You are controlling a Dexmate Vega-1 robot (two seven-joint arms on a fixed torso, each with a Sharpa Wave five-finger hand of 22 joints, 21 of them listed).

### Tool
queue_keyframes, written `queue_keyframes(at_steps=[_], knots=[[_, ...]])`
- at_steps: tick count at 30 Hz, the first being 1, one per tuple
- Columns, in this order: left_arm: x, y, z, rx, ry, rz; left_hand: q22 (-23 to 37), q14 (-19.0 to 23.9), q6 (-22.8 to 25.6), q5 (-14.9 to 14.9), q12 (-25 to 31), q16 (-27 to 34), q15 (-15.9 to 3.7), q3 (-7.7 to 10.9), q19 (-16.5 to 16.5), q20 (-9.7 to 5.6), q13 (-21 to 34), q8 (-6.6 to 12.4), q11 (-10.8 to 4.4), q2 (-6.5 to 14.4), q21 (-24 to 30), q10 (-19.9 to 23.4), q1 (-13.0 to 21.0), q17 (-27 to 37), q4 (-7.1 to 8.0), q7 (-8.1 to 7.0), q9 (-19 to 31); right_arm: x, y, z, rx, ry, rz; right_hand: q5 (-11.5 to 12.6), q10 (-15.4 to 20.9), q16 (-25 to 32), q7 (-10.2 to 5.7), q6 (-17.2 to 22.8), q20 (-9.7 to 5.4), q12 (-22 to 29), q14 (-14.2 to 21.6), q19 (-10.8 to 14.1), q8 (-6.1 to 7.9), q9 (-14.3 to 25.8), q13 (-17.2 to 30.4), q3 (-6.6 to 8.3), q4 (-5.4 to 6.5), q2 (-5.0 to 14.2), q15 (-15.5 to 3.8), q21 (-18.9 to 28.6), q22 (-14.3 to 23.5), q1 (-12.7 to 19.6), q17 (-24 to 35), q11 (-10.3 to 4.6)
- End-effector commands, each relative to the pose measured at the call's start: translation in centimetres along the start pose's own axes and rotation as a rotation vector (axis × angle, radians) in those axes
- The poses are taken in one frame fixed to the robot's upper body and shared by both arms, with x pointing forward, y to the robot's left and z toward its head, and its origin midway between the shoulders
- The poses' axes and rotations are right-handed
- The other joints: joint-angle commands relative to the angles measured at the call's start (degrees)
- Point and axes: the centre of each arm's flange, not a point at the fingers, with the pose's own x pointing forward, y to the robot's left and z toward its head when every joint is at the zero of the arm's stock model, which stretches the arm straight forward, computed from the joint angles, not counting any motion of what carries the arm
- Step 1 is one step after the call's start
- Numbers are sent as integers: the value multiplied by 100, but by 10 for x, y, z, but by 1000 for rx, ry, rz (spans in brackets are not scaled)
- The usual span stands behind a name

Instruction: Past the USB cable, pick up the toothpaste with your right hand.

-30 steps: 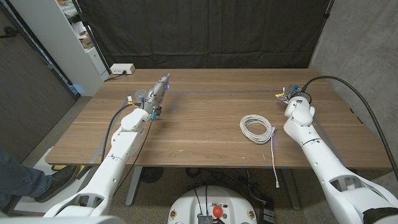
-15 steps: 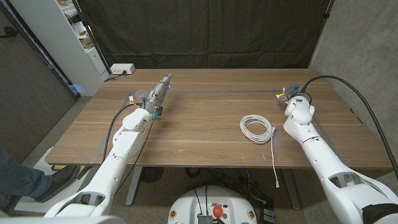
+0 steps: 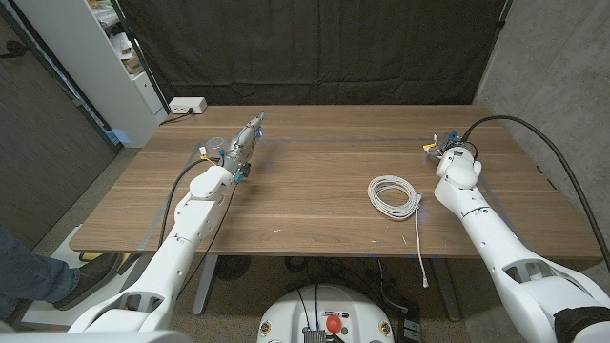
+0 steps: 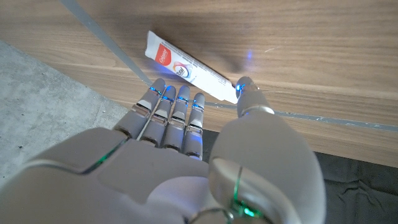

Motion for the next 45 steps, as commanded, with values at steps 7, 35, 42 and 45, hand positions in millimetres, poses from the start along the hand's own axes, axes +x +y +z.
queue_keyframes(at_steps=[7, 35, 42, 45], knots=[[4, 1, -1, 7, 14, -3, 34, -426, 13, 4, 4, 7, 22, 22, -529, 34, 15, 39, 36, 25, 1, -337, -6, 16, -32, 18, 18, 6, 3, -3, 0, 17, 9, 31, 166, 52, -40, 143, 9, 17, 169, 128, 31, 15, 28, 4, 44, 60, -207, 31, 32, -51, 36, -28], [-1, 0, -2, 11, 18, 0, 35, -433, 15, 1, 3, 7, 33, 15, -544, 63, 15, 36, 29, 36, 1, -351, -14, 17, -47, 23, 18, 6, 10, -6, -4, 26, -2, 58, 551, 105, -152, 513, -31, 41, 471, 326, 79, 19, 35, 76, 17, 150, -295, 54, 37, 65, 71, -205], [-2, 1, -2, 10, 21, 2, 35, -436, 15, 0, 0, 7, 37, 13, -545, 65, 15, 36, 29, 38, 2, -359, -17, 17, -50, 23, 18, 8, 15, -5, -4, 31, 9, 58, 620, 109, -178, 583, -39, 43, 513, 353, 88, 20, 36, 90, 10, 165, -315, 54, 38, 90, 77, -233], [-3, 1, -2, 15, 25, 1, 35, -436, 14, 0, 1, 8, 34, 12, -545, 66, 16, 35, 30, 40, 2, -359, -18, 17, -52, 24, 19, 9, 17, -4, -4, 32, 6, 60, 638, 111, -187, 585, -42, 42, 531, 360, 82, 21, 36, 100, 3, 173, -323, 54, 38, 110, 78, -239]])
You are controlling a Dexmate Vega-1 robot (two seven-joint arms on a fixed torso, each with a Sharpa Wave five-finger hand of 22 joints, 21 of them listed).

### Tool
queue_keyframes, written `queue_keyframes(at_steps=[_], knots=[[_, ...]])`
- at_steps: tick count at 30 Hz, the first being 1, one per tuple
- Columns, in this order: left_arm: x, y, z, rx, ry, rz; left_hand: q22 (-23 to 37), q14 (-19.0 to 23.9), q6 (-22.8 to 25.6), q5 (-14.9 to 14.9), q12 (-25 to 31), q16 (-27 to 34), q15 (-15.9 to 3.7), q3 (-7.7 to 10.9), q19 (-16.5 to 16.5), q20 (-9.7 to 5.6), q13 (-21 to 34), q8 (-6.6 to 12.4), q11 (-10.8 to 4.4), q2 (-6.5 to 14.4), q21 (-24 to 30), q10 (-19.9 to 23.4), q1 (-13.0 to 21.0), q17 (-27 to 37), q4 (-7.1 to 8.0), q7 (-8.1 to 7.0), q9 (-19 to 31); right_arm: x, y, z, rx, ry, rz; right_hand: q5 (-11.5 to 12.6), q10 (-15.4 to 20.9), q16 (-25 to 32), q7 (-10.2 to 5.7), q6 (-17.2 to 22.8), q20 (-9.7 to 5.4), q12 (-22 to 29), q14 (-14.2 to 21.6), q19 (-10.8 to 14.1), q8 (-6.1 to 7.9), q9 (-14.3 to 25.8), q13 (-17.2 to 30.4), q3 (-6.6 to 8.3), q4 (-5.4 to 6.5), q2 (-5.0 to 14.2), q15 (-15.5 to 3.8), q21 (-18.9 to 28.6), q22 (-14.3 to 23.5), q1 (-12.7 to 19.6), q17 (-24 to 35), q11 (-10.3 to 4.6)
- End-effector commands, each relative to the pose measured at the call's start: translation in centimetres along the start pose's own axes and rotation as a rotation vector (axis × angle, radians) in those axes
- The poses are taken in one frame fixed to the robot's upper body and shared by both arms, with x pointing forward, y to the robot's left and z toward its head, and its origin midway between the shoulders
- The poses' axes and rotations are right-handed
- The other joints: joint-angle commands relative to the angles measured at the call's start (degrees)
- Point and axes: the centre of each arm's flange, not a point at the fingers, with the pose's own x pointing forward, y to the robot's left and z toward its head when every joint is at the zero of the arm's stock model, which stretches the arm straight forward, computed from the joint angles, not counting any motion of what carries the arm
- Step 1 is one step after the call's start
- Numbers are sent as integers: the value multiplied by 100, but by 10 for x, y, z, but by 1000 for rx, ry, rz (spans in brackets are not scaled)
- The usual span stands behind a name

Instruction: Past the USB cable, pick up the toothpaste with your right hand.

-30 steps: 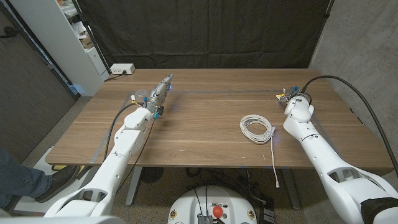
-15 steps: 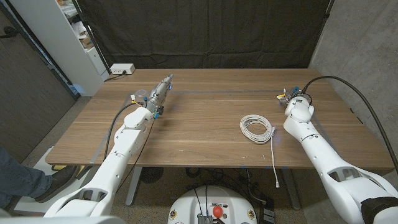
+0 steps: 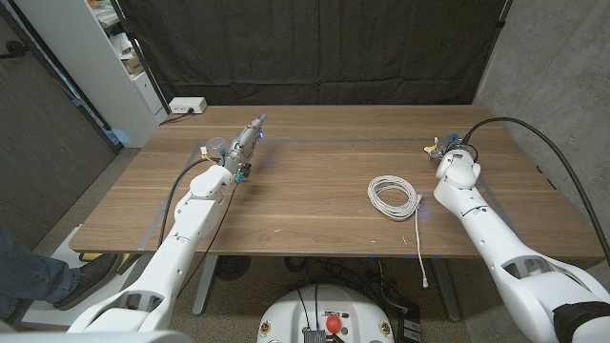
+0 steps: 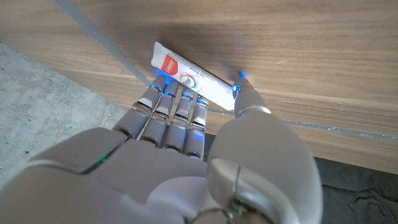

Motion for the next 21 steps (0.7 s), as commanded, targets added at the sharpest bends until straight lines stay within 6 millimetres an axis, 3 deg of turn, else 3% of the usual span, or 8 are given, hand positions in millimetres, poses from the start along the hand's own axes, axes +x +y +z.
queue_keyframes(at_steps=[1, 14, 21], knots=[[-2, 1, 0, 6, 6, 4, 6, -457, 16, 0, 3, 8, 13, -7, -522, 47, 16, 36, 30, 40, 3, -356, -19, 17, -36, 28, 18, 2, 8, 2, 0, 5, 5, 36, 95, 36, 13, 63, -43, 50, 92, 76, 37, 21, 5, 62, 10, 60, -300, 31, 10, 70, 29, -33], [-3, -1, -2, 7, 11, 5, 6, -452, 20, -2, 6, 11, 11, -12, -526, 58, 16, 36, 28, 45, 4, -353, -24, 18, -44, 26, 19, 4, 5, 5, -3, 0, -12, -26, 418, 198, -80, 412, -96, 85, 314, 185, 105, 26, 9, -4, -10, 162, -385, 40, 14, 201, 140, -158], [-3, -1, -1, 6, 6, 5, 7, -448, 20, -3, 6, 13, 17, -14, -534, 45, 16, 36, 30, 48, 3, -356, -27, 18, -48, 30, 19, 5, 4, 4, -7, 1, -23, -33, 527, 248, -99, 546, -121, 87, 407, 247, 125, 28, 11, 35, -65, 249, -416, 50, 15, 362, 165, -194]])
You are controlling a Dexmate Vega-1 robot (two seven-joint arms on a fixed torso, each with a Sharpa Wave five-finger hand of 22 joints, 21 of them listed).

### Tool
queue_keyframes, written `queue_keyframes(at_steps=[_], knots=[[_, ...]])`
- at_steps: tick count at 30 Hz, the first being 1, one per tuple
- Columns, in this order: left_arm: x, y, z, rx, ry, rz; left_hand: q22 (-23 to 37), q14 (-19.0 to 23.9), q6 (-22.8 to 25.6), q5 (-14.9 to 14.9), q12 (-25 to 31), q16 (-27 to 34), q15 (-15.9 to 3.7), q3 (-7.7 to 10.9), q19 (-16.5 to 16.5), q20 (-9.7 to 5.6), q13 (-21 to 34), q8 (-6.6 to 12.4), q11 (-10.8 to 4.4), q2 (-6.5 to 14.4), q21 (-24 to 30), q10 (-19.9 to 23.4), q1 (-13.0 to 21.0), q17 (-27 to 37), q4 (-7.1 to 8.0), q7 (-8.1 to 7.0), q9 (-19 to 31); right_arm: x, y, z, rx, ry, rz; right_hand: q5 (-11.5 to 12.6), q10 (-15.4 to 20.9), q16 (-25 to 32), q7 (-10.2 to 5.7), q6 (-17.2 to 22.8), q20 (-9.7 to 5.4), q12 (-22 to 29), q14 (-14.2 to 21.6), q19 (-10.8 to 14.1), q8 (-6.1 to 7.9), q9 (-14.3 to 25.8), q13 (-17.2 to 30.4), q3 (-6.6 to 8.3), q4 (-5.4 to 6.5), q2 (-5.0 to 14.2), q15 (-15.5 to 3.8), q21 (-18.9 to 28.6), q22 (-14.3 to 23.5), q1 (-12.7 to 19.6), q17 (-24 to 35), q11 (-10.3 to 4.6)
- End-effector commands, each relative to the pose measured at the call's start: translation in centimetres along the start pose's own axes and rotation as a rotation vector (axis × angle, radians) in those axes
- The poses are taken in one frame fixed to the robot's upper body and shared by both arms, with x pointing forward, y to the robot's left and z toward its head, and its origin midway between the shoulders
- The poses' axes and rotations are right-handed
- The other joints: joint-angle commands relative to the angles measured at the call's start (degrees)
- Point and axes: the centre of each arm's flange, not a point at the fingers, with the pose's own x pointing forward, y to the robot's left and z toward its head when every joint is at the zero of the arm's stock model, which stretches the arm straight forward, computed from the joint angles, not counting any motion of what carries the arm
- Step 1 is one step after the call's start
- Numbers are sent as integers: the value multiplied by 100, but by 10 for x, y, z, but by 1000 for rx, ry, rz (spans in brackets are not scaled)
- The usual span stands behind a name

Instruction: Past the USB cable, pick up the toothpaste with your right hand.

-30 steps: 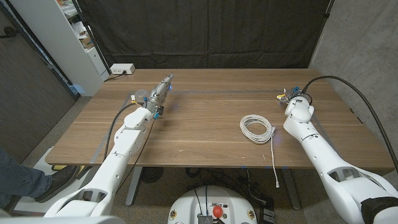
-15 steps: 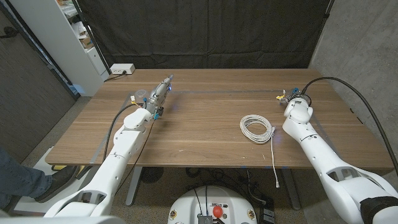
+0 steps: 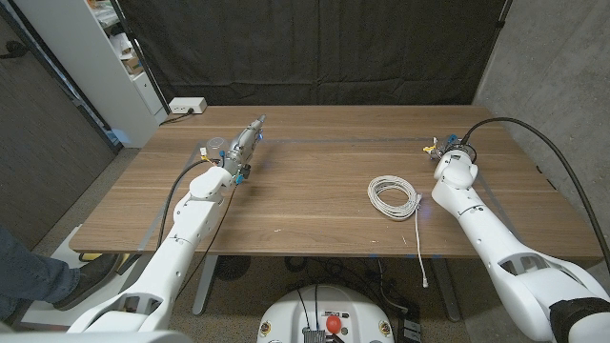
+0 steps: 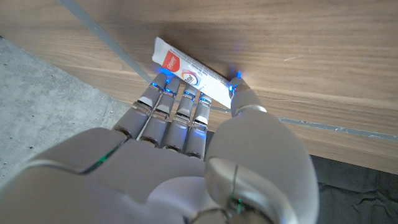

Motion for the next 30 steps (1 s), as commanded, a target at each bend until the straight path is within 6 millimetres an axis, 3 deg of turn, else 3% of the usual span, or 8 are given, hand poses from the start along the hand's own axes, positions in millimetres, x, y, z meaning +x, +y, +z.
queue_keyframes(at_steps=[1, 4, 7, 30], knots=[[0, -1, 0, 1, 0, -2, 8, -451, 24, -4, 6, 12, 20, 11, -554, -85, 16, 37, 34, 21, 8, -356, 1, 18, -28, 35, 19, 1, -1, 1, -6, -4, -14, -9, 92, 47, -1, 88, -132, 34, 81, 88, 35, 29, 14, 29, -59, 9, -408, 29, 16, 130, 37, -3], [0, -1, 0, 3, 3, 1, 7, -450, 25, -3, 10, 13, 29, 9, -548, -169, 16, 37, 54, 24, 11, -350, -1, 18, -33, 38, 19, 1, -1, 1, -8, -3, -17, -14, 122, 60, -37, 122, -150, 30, 88, 108, 35, 30, 15, 43, -87, 42, -437, 31, 16, 212, 51, -18], [1, -1, 1, 7, 3, -2, 6, -453, 24, -3, 8, 12, 28, 7, -562, -64, 16, 36, 46, 27, 6, -356, -2, 18, -38, 38, 19, 0, -1, 1, -8, -3, -21, -19, 149, 71, -46, 156, -154, 29, 92, 114, 39, 31, 16, 53, -102, 75, -436, 30, 17, 273, 62, -50], [5, 1, -3, -4, 6, -7, 7, -458, 23, -4, 8, 12, 25, 2, -574, -38, 16, 35, 40, 36, 4, -361, -8, 18, -51, 40, 19, -2, -10, 6, -8, -5, -43, -146, 510, 236, -172, 505, -239, 56, 239, 180, 78, 39, 23, -38, -134, 210, -565, 22, 22, 639, 167, -202]])
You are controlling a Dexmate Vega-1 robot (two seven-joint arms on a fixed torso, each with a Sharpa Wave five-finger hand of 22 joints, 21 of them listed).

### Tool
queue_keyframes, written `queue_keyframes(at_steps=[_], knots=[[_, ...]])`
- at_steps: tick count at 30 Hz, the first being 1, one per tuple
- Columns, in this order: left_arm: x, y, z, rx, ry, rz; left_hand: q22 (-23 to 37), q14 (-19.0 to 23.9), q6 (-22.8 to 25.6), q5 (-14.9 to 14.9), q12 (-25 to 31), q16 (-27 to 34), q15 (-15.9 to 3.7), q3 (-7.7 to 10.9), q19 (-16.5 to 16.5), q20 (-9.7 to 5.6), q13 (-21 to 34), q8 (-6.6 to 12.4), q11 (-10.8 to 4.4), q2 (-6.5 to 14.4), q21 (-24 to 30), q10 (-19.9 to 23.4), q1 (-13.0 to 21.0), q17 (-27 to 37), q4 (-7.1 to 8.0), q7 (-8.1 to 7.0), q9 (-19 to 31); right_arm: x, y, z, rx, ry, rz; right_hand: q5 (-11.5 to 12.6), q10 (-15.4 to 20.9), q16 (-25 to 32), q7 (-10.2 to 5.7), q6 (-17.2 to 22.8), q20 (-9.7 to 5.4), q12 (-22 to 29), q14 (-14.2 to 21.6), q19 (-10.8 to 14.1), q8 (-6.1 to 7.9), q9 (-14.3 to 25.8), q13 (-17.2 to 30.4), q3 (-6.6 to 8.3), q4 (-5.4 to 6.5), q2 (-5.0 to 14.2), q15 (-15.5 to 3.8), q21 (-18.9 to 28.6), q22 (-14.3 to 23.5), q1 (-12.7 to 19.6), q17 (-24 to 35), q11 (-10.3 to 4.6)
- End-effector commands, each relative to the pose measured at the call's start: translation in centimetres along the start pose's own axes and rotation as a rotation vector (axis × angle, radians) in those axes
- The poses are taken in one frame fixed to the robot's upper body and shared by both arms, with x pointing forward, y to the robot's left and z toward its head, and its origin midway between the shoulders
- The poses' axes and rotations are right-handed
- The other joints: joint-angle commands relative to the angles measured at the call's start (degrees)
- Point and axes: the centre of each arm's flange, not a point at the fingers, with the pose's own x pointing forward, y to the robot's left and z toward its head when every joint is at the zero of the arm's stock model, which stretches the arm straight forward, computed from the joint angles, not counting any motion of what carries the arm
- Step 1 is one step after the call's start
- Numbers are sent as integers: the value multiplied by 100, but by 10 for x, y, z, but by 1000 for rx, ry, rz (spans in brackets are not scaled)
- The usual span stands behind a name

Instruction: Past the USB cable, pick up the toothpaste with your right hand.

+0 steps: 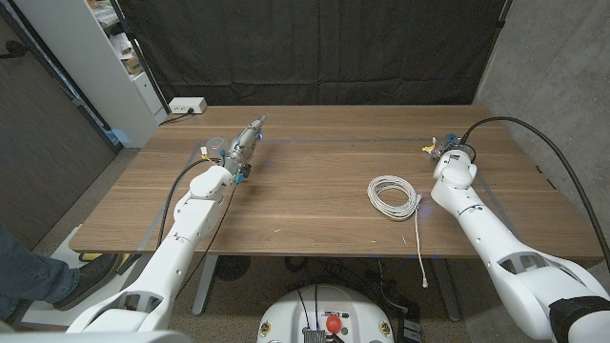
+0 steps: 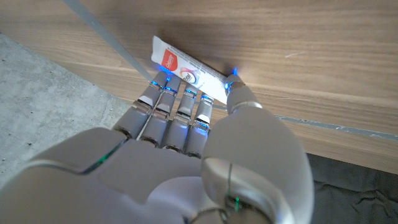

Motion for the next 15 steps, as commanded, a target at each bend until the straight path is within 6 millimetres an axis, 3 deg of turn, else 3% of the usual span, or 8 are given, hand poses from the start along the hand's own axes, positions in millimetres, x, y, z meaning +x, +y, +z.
queue_keyframes(at_steps=[1, 14, 15], knots=[[2, 0, -3, -7, -3, -4, 8, -458, -9, -4, 8, 11, 23, 4, -564, 13, 16, 34, 44, 36, 5, -363, -9, 18, -18, 14, 19, -2, -7, 3, -3, -1, -26, -33, 251, 71, -19, 115, -221, 34, 77, 61, 38, -5, 21, -47, 1, 29, -559, 23, 23, 109, 38, -160], [1, 2, -1, -9, -10, -6, 8, -457, -6, -5, 9, 13, 27, 1, -567, 19, 16, 35, 36, 42, 5, -363, -12, 18, -25, 14, 19, -8, -16, 7, -5, -5, -51, -95, 335, 145, -66, 195, -260, 20, 130, 94, 26, -3, 24, -115, 10, 67, -593, 27, 26, 224, 87, -264], [1, 2, -1, -9, -10, -6, 8, -455, -6, -5, 10, 13, 28, 1, -567, 18, 16, 35, 40, 43, 6, -361, -12, 18, -26, 12, 19, -8, -16, 7, -5, -5, -51, -101, 347, 148, -66, 194, -262, 19, 128, 93, 21, -2, 25, -122, 5, 65, -595, 25, 26, 242, 91, -222]])
